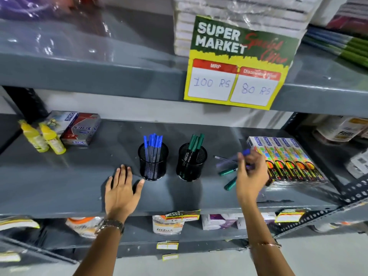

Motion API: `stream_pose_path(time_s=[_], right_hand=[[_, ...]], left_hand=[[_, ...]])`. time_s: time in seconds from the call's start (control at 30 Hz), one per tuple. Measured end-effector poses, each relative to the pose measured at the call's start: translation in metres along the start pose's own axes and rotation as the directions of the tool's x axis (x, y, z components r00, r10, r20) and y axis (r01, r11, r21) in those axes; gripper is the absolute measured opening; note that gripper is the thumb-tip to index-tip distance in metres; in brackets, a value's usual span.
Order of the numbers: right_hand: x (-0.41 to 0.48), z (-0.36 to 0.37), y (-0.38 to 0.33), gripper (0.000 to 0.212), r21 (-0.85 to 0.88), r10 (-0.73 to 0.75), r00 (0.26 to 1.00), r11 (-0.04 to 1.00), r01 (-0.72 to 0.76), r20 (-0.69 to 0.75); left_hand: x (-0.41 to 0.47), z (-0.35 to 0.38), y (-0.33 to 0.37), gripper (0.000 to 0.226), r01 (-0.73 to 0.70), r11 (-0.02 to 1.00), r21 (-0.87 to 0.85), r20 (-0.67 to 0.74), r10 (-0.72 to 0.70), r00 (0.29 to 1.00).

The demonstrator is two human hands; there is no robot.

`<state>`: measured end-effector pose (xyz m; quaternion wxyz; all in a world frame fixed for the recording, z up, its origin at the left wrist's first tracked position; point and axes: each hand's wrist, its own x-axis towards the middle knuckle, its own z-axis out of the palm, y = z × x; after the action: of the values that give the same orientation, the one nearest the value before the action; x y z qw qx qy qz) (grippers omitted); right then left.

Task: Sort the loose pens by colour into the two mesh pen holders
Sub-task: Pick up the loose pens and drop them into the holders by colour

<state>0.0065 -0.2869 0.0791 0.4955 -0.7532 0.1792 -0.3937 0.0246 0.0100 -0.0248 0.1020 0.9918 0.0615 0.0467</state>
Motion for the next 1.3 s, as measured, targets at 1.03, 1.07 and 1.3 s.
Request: stream_pose_path(time_s=[1.03, 1.07, 1.3], right_hand=[[0.064, -0.002, 0.104, 0.035, -0.766, 0.251, 0.901, 0.631, 0.125, 0.353], [0.066, -0.003, 0.108, 0.032, -0.765, 0.241, 0.897, 0.626, 0.148, 0.371], [0.071, 0.000, 0.081, 0.020, -0.527, 0.072, 0.939, 0.840, 0.125, 0.337]], left_hand=[[0.003, 0.007, -0.002, 0.082, 0.022, 0.999, -0.032, -0.024, -0.023, 0.999], [0.003, 0.007, -0.002, 0.082, 0.022, 0.999, -0.031, -0.025, -0.023, 0.999], [0.002, 0.004, 0.000, 0.085, 0.027, 0.999, -0.018, -0.027, -0.028, 0.999]])
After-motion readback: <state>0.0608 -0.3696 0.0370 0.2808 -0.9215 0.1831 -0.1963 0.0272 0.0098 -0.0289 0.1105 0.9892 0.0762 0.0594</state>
